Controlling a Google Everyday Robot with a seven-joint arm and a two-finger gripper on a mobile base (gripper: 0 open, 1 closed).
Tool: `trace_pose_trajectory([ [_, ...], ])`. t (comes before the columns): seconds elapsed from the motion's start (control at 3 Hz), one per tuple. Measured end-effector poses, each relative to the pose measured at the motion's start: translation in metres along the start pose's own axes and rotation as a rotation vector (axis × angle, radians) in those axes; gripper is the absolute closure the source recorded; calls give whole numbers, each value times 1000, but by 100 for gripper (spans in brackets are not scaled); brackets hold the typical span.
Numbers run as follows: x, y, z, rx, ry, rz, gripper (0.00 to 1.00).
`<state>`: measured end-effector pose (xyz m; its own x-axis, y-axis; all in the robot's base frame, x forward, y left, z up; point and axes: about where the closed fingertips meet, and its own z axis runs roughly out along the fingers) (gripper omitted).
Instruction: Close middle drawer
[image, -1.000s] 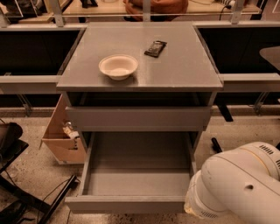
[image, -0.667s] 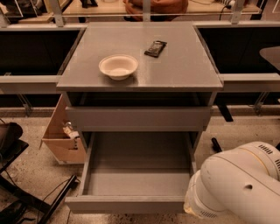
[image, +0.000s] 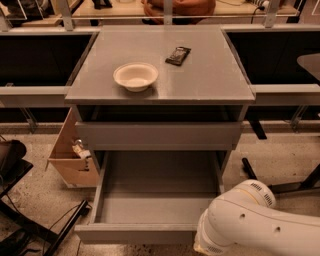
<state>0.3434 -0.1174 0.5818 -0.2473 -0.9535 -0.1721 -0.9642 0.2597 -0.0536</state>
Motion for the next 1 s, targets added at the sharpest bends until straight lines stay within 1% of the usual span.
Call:
trace_pose_trajectory([
  [0.33, -1, -4, 59, -11, -48, 29, 100],
  [0.67, 0, -13, 109, 0, -102, 61, 100],
  [1.0, 2, -35, 148, 21, -157, 84, 100],
])
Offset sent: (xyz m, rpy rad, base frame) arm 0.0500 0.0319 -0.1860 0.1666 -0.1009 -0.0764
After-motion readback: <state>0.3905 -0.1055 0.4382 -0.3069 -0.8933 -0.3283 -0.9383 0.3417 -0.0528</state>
